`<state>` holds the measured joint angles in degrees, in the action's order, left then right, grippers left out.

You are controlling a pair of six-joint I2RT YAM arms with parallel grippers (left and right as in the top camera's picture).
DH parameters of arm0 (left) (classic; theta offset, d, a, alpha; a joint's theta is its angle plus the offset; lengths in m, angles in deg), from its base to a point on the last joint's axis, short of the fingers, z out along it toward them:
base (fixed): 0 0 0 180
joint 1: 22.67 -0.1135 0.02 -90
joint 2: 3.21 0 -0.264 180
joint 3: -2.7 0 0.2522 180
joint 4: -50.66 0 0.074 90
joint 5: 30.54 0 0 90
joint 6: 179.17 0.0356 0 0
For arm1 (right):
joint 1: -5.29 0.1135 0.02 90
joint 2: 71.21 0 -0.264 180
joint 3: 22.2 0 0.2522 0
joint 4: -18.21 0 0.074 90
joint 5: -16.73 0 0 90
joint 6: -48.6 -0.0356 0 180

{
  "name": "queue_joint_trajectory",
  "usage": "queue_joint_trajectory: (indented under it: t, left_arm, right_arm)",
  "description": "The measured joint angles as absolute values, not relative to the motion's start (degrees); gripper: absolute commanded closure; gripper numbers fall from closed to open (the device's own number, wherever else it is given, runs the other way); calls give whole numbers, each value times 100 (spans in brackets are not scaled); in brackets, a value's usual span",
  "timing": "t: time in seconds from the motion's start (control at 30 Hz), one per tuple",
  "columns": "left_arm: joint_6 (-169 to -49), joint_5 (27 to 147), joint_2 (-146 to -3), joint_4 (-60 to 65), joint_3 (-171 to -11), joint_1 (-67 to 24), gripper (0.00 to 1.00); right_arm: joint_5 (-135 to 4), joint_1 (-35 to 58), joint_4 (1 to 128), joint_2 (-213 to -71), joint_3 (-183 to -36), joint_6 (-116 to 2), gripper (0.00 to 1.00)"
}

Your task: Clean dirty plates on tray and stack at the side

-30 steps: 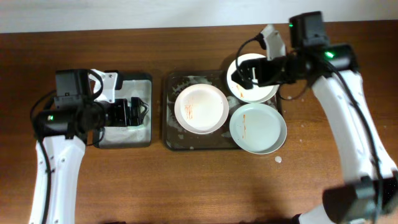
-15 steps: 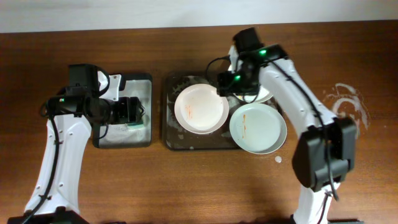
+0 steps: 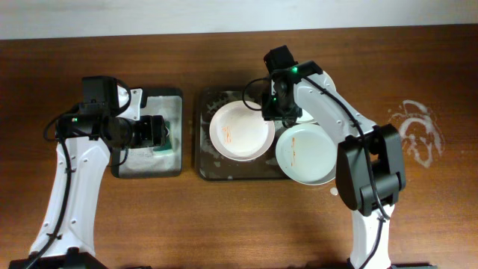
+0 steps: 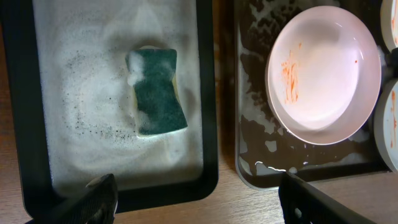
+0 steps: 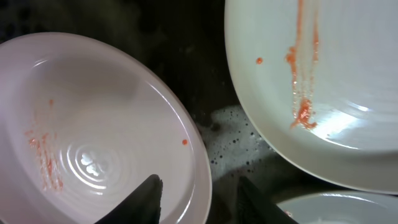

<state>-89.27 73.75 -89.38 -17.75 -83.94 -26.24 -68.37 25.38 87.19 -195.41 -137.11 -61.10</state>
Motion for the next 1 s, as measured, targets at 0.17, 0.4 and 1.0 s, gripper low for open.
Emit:
queue_joint_trajectory:
  t: [0.17,0.4,1.0]
  left_arm:
    - [-8929,7372,-8938,-1775,-8394,-2624,19]
    - [-8929,7372,-8938,-1775,-8396,-2624,18]
    - [-8929,7200,-8938,-1747,-8394,-2624,19]
  right_arm:
    - [-6854,2597,8715,-19727,-13711,-6110,65]
    - [-6858,2597,8719,-19837,-13711,-6233,70]
    - [-6496,2608,8708,-20140,-13743,-6403,96]
